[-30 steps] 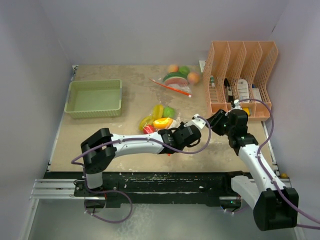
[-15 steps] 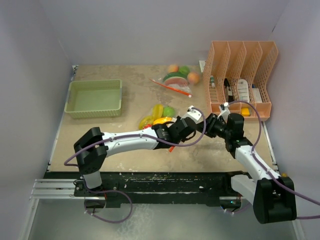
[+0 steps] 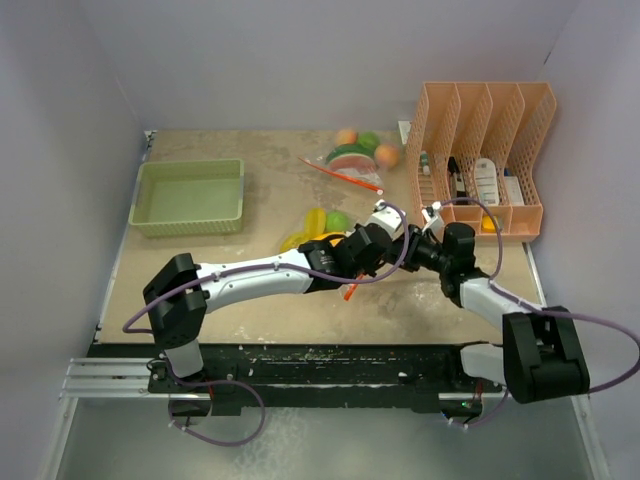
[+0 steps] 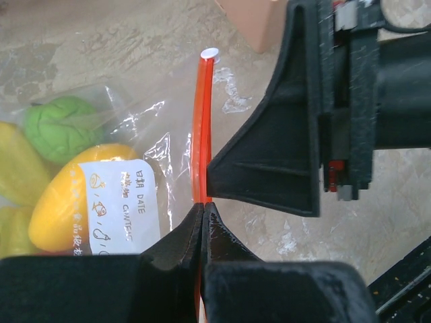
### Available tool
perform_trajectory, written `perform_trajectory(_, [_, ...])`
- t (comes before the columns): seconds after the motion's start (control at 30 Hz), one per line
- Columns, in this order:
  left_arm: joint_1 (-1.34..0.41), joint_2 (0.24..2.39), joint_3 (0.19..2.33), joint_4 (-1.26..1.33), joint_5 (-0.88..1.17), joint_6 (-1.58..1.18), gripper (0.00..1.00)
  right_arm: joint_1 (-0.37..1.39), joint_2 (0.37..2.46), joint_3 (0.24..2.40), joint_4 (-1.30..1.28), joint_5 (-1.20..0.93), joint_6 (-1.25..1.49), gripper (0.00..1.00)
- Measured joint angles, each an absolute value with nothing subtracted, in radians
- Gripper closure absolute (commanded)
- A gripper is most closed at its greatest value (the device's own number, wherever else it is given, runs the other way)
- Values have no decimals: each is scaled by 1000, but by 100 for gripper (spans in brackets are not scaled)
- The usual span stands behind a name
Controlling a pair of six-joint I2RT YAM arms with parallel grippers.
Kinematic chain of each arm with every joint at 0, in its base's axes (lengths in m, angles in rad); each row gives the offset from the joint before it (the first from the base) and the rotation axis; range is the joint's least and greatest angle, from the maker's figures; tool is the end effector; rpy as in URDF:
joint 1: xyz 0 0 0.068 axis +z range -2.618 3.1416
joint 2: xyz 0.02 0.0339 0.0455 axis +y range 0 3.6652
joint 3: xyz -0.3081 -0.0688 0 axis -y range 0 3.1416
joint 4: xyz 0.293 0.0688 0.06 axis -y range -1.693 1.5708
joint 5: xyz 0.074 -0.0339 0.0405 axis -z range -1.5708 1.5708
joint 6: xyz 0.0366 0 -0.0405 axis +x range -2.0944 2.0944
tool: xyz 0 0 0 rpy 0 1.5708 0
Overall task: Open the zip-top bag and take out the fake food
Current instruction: Open the zipper of the food storage bag at the center of the board.
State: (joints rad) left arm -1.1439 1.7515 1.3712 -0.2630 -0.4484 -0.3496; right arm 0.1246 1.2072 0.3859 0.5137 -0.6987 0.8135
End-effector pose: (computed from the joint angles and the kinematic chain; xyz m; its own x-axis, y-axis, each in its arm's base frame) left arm 0.2030 -0.4079 0.2994 -0.4651 0.2770 -0.8408 0.5506 0.8342 -0.0297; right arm 0.2463 0.0546 0.1970 -0.7176 0.4709 -0.5132 -0.2649 0.4969 0.8264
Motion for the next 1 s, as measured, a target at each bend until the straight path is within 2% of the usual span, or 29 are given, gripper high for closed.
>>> perform_trajectory(0.07, [-1144,1752,1371,-256,-442,-357,100,133,1246,391,527,-698,811,68])
perform_trajectory(0.23, [-1144,1752,1373,-246,-431,-360,100,137,1353,414,535,-690,801,98])
perform_trajectory(0.37, [-1140,1752,1373,-239,-422,-357,100,137,1377,417,528,-670,799,100])
perform_trajectory(0.4, [-1139,1752,1373,-239,-418,-356,97,137,1375,417,529,-665,798,100])
perform_trajectory(0.43, [-1137,1752,1373,-234,-408,-355,86,138,1370,417,529,-661,797,100])
perform_trajectory(0.5, [-1134,1752,1373,-229,-398,-349,56,138,1357,417,529,-645,797,100])
perform_trajectory(0.53, [-1133,1752,1373,-223,-389,-340,46,138,1348,417,529,-642,797,100])
perform_trajectory(0.63, [-1134,1757,1372,-207,-364,-327,25,138,1320,417,527,-632,796,100])
perform_trajectory(0.7, [-1137,1766,1371,-195,-352,-319,20,138,1291,417,518,-620,795,100])
perform_trajectory(0.8, [-1148,1783,1366,-187,-350,-311,17,138,1242,417,499,-613,789,100])
perform_trajectory(0.87, [-1159,1802,1366,-188,-356,-301,20,138,1218,422,477,-608,779,100])
perform_trajectory(0.93, [-1177,1826,1370,-198,-376,-286,31,138,1202,434,450,-593,770,100])
perform_trajectory(1.0, [-1194,1853,1384,-220,-399,-273,49,138,1195,444,431,-588,762,100])
